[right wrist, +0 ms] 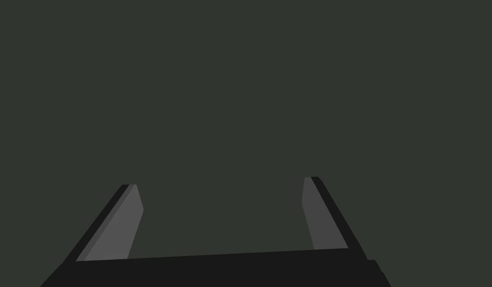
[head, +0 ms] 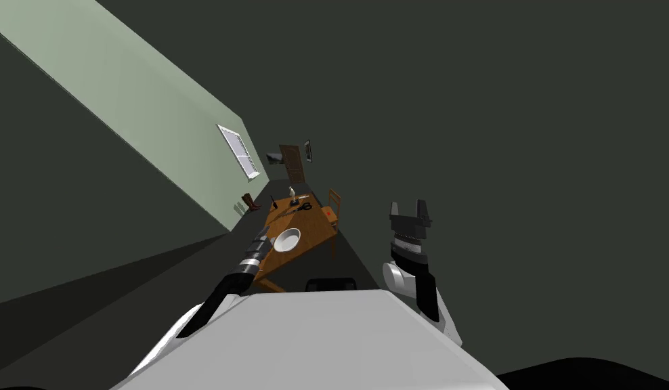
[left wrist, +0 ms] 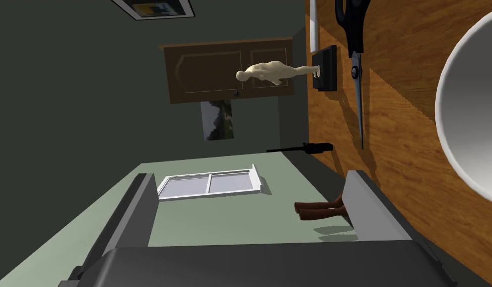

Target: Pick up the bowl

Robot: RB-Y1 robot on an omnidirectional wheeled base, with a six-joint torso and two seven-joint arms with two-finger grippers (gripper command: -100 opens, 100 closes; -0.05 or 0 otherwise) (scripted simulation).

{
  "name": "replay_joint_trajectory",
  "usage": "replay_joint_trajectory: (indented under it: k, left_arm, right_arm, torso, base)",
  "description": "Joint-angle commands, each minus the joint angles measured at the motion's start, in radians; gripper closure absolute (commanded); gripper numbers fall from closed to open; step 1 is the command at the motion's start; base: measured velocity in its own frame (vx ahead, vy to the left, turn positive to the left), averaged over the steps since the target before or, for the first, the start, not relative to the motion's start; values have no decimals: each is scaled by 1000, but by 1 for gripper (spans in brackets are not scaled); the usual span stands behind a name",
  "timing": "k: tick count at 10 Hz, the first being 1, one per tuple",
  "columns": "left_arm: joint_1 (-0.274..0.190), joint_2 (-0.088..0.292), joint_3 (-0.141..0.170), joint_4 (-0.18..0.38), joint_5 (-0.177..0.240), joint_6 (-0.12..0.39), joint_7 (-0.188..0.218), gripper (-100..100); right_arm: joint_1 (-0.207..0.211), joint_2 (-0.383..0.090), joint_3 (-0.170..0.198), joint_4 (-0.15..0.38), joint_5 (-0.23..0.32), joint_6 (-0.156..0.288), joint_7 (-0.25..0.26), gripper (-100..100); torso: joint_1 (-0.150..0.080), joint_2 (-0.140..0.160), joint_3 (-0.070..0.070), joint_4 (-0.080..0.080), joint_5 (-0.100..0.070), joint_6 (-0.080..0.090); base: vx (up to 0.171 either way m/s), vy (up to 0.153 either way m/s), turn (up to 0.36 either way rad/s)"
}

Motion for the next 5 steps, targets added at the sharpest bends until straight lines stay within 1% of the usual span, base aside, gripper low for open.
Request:
replay_joint_trajectory:
  k: [1,2,4,5]
  left_arm:
    - [7,1,3,7,3,32,7,-100]
    - [25,8,13,20,14,72,23,-100]
    - [61,20,35,47,39,140,56,-100]
    - [61,20,35,47,39,152,56,-100]
  right_arm:
    - [0,0,0,0,0,0,0,0]
    - [0,0,0,0,0,0,0,0]
    - [0,0,0,0,0,0,0,0]
    - [0,0,0,0,0,0,0,0]
  torso:
    - [0,0,0,0,0,0]
    - [1,0,0,0,0,-1]
    - [0,-1,0,0,0,0]
    - [0,-1,0,0,0,0]
  base:
    - [12,-23,-112]
    - [22,-23,-227]
    - [32,-37,-370]
    - [22,-22,-85]
